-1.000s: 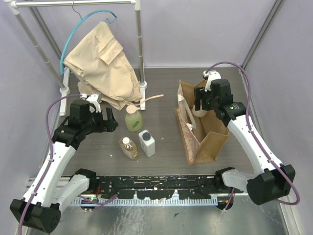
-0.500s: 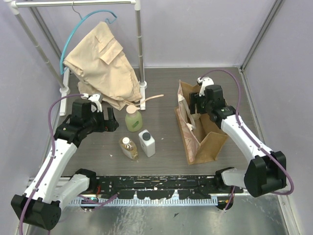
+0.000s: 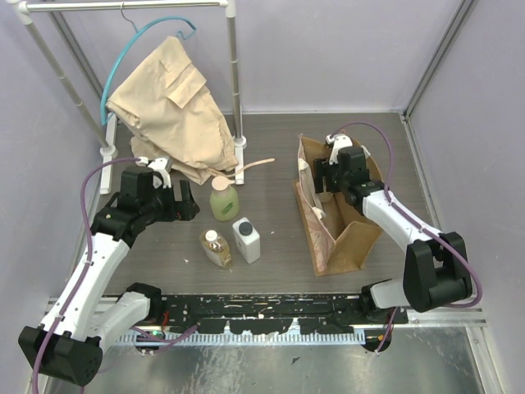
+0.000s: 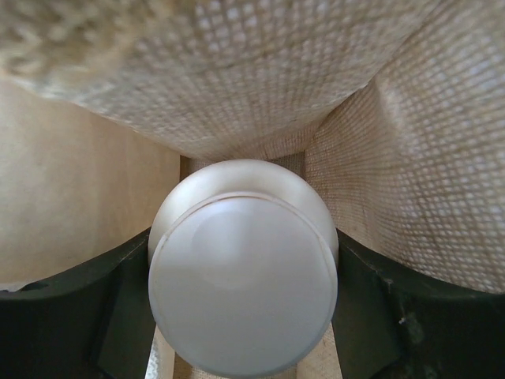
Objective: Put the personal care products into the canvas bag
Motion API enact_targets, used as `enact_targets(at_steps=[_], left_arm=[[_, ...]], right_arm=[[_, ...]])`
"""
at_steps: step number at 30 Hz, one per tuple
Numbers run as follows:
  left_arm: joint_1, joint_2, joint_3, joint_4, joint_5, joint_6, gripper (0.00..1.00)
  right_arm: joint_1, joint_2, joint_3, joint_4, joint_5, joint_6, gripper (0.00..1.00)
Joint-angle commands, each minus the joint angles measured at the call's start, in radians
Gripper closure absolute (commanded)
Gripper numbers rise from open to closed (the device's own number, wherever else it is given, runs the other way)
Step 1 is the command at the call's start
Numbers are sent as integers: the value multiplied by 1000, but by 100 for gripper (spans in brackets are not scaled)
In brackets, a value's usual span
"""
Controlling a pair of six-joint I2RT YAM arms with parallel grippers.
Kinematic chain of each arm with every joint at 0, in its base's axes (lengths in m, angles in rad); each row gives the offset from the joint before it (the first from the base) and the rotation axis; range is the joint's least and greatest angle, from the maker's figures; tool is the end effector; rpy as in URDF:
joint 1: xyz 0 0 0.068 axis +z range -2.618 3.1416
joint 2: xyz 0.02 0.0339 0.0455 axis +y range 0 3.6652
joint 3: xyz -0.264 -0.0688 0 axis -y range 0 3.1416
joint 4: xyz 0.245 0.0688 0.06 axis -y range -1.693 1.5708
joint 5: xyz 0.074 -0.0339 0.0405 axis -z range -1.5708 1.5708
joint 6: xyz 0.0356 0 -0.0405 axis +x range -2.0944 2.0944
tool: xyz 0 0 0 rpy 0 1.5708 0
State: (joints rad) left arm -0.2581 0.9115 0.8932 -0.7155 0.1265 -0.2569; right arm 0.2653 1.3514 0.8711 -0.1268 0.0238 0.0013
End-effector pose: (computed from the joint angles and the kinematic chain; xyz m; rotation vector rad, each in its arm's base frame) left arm 0.1782 -0.0517 0.3045 0.0671 2.3312 -0.4068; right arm 0.2874 0.0772 0.2487 -0.2735 2.1632 0.1258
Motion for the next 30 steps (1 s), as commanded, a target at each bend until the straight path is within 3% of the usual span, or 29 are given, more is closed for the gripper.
enact_targets(at_steps=[1,7,10,14,20,24,30], left_arm=[[0,-9,-23,32,16,-6,2],[0,-18,-26,29,-12,-15,2],[0,-26,-25,31,-21,-20,2],[1,-26,-24,31,-18,-23,2],[0,-28,-19,30,-12,-24,2],[1,-30,-20,28,-17,-26,2],[-1,-34,-13,41,-9,-42,2]], right_arm=[[2,10,22,152,-5,-2,99],[3,73,28,126,14,3,99],[2,76,36,115,15,4,77],[2,52,49,95,23,11,40],[2,-16,99,34,37,19,11],[4,-65,189,-70,34,18,3],[8,-166,279,-216,-45,24,0]])
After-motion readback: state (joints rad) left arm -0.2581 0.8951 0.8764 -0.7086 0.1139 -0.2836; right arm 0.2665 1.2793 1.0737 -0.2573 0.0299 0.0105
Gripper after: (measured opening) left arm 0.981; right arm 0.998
